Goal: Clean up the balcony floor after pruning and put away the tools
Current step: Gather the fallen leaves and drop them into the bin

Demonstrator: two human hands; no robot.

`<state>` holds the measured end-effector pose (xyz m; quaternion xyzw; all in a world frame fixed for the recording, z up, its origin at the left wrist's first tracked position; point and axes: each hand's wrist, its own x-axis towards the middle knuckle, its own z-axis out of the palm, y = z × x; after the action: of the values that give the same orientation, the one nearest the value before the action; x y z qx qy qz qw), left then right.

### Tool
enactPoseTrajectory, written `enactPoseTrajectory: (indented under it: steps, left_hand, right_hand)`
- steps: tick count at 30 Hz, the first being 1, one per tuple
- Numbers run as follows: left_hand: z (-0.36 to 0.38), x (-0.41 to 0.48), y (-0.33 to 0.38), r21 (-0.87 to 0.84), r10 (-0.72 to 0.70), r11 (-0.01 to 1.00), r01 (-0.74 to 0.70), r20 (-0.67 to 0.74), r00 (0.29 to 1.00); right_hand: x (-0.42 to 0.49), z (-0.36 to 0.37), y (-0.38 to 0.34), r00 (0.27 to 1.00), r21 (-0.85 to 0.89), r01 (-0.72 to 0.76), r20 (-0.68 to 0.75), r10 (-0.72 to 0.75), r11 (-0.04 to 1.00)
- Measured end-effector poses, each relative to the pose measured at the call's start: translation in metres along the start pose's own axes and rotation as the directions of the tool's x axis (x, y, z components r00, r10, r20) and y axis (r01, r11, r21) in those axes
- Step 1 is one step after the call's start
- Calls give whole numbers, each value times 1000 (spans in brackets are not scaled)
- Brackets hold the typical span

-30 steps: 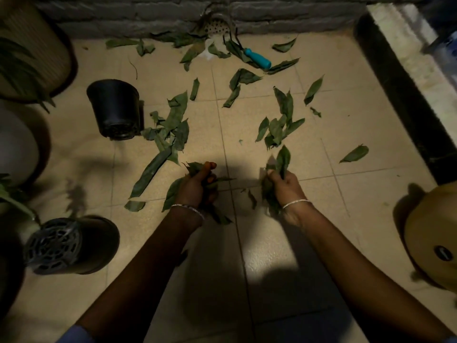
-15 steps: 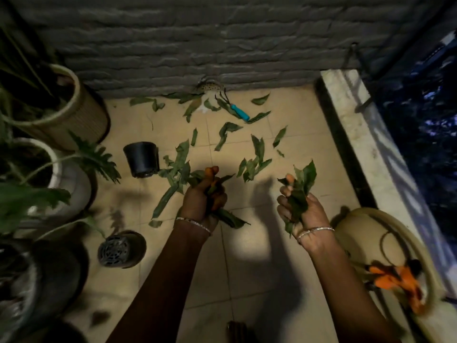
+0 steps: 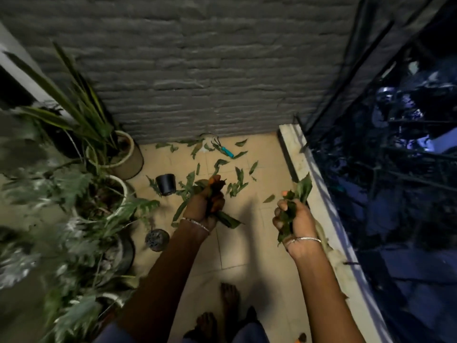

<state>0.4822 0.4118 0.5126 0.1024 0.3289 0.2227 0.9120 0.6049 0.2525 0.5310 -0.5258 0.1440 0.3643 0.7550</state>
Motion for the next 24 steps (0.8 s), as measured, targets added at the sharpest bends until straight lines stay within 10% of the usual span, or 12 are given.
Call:
enactPoseTrajectory:
  steps: [24]
  left_hand:
    - [55, -379, 6, -139, 311, 939, -313, -40, 950]
  right_hand:
    - [-329, 9, -77, 863, 36, -37, 505, 14, 999]
